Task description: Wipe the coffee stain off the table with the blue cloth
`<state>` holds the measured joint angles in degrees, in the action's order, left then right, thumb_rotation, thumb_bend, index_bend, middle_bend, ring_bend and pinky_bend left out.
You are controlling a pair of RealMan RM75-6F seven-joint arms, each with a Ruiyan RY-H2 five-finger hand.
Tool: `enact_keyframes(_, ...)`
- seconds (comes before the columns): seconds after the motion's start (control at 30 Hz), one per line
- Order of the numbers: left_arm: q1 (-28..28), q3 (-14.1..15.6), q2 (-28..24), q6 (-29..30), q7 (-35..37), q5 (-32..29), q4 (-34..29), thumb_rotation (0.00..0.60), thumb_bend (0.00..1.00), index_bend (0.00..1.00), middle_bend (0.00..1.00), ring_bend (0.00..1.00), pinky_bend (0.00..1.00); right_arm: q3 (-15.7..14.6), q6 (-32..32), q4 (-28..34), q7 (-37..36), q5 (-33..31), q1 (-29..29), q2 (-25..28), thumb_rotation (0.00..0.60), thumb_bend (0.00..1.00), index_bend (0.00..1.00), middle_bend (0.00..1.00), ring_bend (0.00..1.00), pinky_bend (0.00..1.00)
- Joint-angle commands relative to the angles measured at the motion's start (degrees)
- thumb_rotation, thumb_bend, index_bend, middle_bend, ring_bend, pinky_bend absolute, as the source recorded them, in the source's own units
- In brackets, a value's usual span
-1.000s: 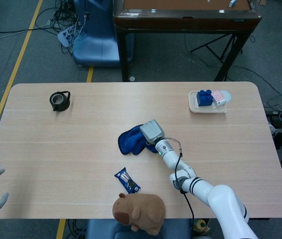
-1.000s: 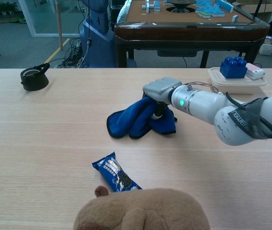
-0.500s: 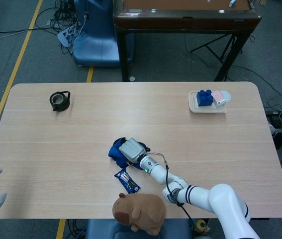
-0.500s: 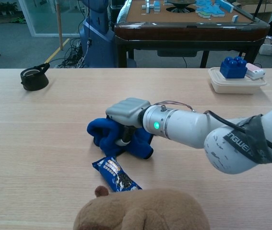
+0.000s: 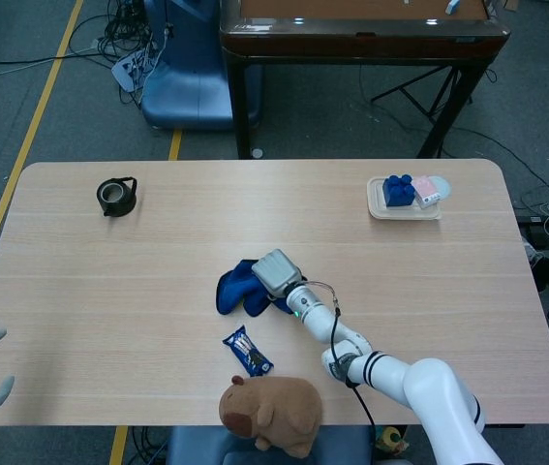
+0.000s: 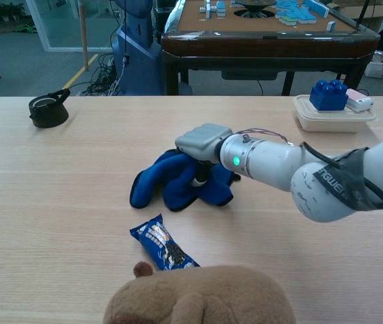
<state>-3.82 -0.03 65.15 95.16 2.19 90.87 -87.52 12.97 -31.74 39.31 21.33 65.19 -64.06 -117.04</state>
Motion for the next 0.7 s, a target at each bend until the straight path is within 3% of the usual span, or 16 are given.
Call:
enact_keyframes(0.03,0.0,0.0,0.0,0.0,0.1,0.0,0.0,0.6,0.27,0.21,0.16,0.12,0.07,0.5,0.6,-3.1,2.1,-1.8,0.2,0.1,0.6,0.6,0.7,0.66,0.61,0.76)
enact_keyframes(0.4,0.0,0.0,0.0,0.0,0.3,0.1,0.3,0.6,0.27,0.21,0.16,0.12,0.07,3.8,0.8,-11.7,7.7,-7.9,0.3,0.1,0.6,0.6,0.7,0.66,0.61,0.76)
enact_keyframes(0.7,0.1,0.0,0.1,-0.3,0.4,-0.1,0.4,0.6,0.27,0.21,0.16,0.12,0.07,2.5,1.0,-6.4,8.0,-6.4,0.2,-1.1,0.6,0.6,0.7,0.66,0.61,0.76)
